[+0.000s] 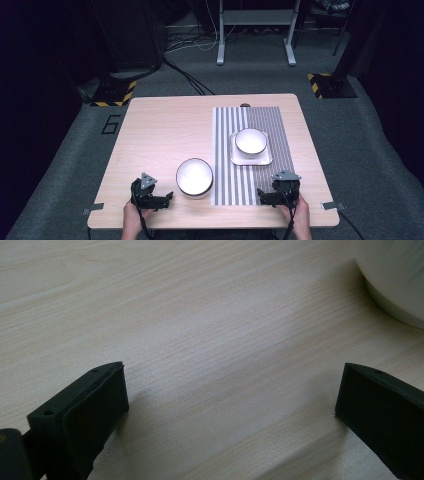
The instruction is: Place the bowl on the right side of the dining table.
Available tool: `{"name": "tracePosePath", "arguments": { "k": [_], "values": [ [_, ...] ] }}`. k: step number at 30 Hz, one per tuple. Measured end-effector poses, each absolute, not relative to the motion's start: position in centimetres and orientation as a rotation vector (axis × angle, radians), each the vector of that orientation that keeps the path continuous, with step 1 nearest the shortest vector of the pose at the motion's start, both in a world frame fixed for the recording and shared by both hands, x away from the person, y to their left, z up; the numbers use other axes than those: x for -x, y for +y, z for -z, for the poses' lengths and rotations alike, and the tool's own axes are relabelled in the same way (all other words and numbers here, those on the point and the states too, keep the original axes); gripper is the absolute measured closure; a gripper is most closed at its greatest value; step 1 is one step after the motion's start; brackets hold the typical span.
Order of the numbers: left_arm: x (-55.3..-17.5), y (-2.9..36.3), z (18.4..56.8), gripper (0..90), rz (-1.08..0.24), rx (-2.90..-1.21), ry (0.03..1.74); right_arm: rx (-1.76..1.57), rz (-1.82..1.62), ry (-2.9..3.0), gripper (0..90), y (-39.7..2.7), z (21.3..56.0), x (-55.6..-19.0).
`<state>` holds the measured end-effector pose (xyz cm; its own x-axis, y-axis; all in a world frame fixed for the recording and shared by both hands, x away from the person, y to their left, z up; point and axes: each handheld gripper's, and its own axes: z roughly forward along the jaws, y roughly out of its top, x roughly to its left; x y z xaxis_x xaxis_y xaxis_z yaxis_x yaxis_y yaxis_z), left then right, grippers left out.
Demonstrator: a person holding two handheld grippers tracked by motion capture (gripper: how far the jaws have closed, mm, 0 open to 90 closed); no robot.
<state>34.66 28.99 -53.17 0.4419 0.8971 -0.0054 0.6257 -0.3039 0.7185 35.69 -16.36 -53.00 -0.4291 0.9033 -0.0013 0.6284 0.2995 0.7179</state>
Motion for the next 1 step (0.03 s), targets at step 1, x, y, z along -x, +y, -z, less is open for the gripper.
{"name": "tracePosePath", "arguments": {
  "k": [1],
  "values": [
    [-34.66,28.99,53.17,0.3,-0.533,-2.042,1.272,-1.368,-0.916,2.166,0.0,-16.36,53.00,-35.70]
  ]
}}
